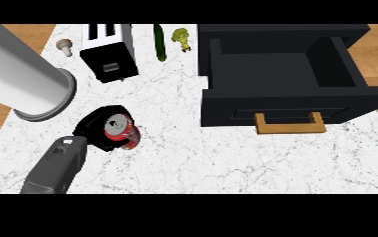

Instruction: Pick up the can, place it into the drawer and close the drawer

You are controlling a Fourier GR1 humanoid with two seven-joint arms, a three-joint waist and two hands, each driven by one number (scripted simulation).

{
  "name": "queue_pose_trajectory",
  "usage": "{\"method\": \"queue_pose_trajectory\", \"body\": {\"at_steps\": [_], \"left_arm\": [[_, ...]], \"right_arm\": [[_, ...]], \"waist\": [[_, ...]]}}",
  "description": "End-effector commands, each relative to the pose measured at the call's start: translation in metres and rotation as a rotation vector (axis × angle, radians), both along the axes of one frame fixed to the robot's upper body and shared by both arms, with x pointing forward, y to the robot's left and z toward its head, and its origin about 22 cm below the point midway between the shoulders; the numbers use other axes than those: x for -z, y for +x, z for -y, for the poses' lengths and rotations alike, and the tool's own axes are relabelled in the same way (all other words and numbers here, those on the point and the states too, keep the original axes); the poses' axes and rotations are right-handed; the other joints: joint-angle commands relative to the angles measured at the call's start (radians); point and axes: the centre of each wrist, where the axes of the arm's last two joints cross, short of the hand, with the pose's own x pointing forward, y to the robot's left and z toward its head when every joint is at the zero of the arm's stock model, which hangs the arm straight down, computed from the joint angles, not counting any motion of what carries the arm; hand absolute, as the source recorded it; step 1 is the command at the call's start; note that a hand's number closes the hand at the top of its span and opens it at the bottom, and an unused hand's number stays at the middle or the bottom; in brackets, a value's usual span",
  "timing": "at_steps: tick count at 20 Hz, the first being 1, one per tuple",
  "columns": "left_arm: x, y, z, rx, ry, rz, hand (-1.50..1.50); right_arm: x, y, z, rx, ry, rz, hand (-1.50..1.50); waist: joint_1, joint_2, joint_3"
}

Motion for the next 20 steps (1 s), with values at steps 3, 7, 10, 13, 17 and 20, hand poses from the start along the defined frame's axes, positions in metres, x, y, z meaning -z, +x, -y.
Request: {"method": "queue_pose_trajectory", "body": {"at_steps": [3,7,10,13,17,20], "left_arm": [[-0.001,0.002,0.02,0.12,-0.175,0.094,1.5],[-0.003,0.006,0.015,-0.255,-0.161,0.105,1.5],[0.006,-0.004,0.014,-0.607,-0.165,0.135,1.5],[-0.005,0.011,0.051,-0.659,-0.186,0.197,1.5],[-0.032,0.026,0.081,-0.638,-0.179,0.223,1.5],[-0.05,0.024,0.08,-0.648,-0.163,0.312,1.5]], "right_arm": [[-0.009,-0.012,-0.004,0.014,-0.015,-0.006,-1.5],[-0.005,-0.012,-0.008,0.036,0.01,-0.006,-1.5],[0.004,-0.014,-0.003,0.057,0.009,-0.021,-1.5],[-0.007,-0.01,-0.01,0.041,0.007,-0.001,-1.5],[-0.001,-0.021,-0.013,0.04,0.014,0.018,-1.5],[-0.025,-0.025,-0.001,0.03,0.011,0.008,-1.5]], "waist": [[0.008,-0.006,0.001],[0.023,-0.009,0.002],[0.056,-0.016,0.005],[0.038,-0.014,0.003],[0.028,-0.017,0.004],[0.03,-0.016,0.003]]}}
